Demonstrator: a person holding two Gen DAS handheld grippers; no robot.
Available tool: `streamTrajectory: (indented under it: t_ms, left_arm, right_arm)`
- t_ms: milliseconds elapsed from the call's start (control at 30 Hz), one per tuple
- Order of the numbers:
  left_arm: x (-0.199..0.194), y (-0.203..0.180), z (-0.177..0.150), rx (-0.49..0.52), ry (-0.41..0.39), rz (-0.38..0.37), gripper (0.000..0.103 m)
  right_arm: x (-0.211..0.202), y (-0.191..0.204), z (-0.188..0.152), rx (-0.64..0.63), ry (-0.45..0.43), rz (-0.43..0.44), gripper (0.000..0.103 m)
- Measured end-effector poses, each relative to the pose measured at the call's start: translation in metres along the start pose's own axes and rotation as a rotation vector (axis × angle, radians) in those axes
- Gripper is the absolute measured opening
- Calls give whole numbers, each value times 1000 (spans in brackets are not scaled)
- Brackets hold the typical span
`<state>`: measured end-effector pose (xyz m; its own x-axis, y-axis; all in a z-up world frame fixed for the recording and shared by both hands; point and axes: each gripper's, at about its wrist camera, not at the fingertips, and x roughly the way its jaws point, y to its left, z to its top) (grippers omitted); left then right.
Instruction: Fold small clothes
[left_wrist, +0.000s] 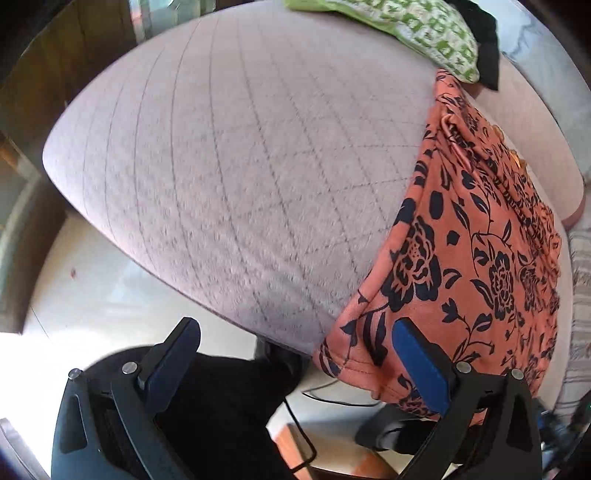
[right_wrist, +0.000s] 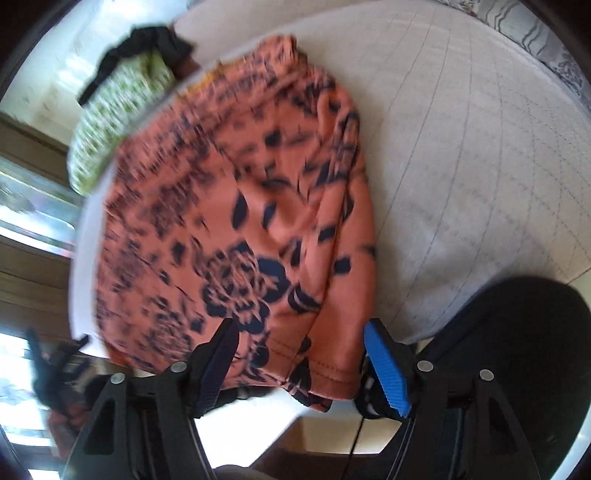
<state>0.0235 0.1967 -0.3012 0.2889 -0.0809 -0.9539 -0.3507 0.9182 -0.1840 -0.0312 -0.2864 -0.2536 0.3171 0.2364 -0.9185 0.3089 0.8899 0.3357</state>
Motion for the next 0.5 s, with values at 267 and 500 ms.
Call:
streamTrajectory:
  t_ms: [267,500]
  left_arm:
    - [22,-43,-30,171,94,-50,65]
    - [29,-33,-32,154,132,-128,11]
  right_arm:
    - [28,-1,-14,5,92,-72,74]
    - [22,-25,-15,42,88,39,37]
